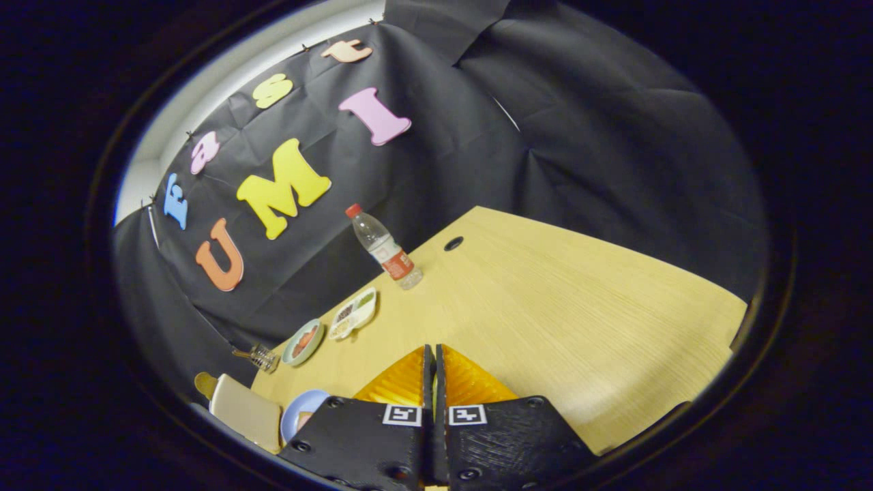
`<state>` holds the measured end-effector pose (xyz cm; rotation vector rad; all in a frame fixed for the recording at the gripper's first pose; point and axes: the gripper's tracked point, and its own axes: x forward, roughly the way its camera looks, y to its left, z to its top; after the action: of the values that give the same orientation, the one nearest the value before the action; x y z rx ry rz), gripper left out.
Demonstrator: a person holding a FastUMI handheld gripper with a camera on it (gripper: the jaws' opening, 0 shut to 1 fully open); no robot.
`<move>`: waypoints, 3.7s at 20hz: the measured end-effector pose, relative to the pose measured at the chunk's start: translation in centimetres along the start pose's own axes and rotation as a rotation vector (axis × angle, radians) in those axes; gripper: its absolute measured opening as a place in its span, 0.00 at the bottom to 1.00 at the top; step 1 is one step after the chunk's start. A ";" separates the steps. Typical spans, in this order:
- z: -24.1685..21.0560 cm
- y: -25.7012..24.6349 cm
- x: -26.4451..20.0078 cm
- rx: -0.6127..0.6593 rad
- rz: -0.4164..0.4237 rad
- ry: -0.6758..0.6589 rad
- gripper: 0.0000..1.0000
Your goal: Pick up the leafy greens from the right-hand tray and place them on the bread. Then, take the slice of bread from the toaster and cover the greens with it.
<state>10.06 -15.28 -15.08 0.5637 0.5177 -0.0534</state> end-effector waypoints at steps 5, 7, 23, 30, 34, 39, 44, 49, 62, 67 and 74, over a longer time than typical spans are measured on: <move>1.2 5.3 -2.9 -0.058 0.055 -0.076 0.00; 0.9 7.7 -3.6 -0.064 0.081 -0.083 0.00; -12.8 28.9 -2.1 -0.035 0.354 0.006 0.00; -16.4 26.6 0.6 0.108 0.322 0.059 0.00; -16.0 22.4 1.5 0.129 0.246 0.054 0.00; -16.9 18.7 1.7 0.083 0.178 0.060 0.00; -17.3 17.1 1.6 -0.014 0.134 0.061 0.02; -16.3 16.7 0.4 -0.110 0.123 0.016 0.25; -10.7 21.3 -6.4 -0.423 0.094 -0.217 0.95; -10.2 28.7 -10.0 -0.493 0.144 -0.294 0.95; -15.5 39.3 -9.2 -0.493 0.261 -0.231 0.95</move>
<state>2.39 25.27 -2.28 0.1347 0.2144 0.2496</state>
